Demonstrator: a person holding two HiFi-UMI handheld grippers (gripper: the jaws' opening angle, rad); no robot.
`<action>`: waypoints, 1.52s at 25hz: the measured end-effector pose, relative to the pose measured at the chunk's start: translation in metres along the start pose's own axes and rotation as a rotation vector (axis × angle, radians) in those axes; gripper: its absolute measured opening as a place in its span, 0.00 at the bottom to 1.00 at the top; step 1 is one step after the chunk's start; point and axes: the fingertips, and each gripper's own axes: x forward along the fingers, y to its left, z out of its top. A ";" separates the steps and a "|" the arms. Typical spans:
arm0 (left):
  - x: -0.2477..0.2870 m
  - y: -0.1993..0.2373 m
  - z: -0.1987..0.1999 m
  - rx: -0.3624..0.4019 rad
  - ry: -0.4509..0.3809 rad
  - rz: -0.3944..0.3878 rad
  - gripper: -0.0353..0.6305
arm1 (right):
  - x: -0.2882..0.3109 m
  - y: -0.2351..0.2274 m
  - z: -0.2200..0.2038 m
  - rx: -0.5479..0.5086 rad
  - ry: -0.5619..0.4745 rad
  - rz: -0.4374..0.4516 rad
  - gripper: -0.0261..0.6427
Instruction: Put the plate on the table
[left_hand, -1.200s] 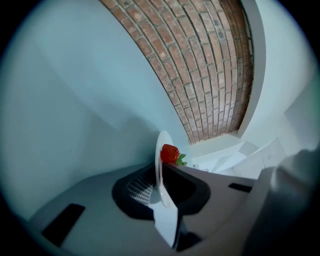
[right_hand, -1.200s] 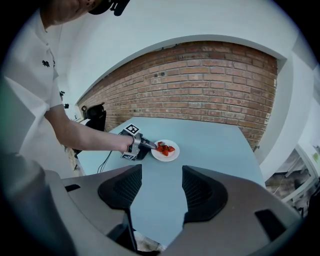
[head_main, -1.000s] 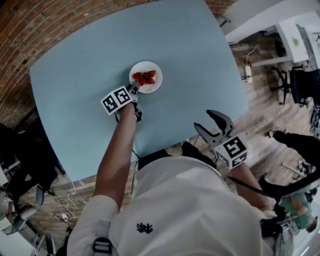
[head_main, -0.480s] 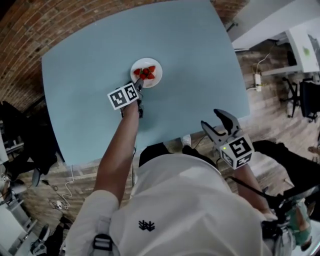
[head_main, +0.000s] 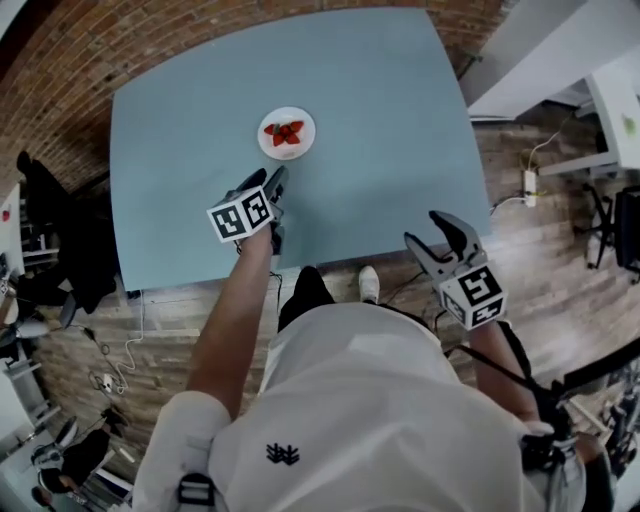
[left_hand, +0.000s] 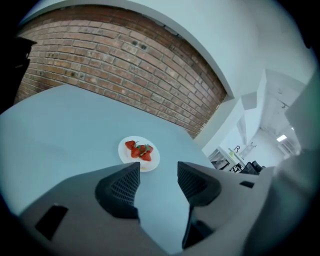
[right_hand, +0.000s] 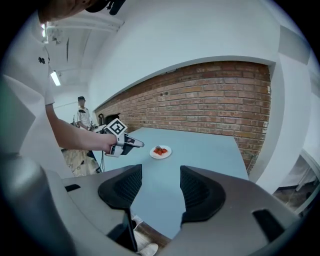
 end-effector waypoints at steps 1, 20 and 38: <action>-0.013 -0.012 -0.001 0.010 -0.023 -0.012 0.39 | -0.004 -0.001 0.000 -0.008 -0.013 0.015 0.40; -0.222 -0.178 -0.078 0.178 -0.236 -0.224 0.06 | -0.033 0.078 0.003 -0.224 -0.063 0.364 0.05; -0.343 -0.184 -0.134 0.356 -0.183 -0.373 0.05 | -0.060 0.223 -0.001 -0.275 -0.053 0.362 0.05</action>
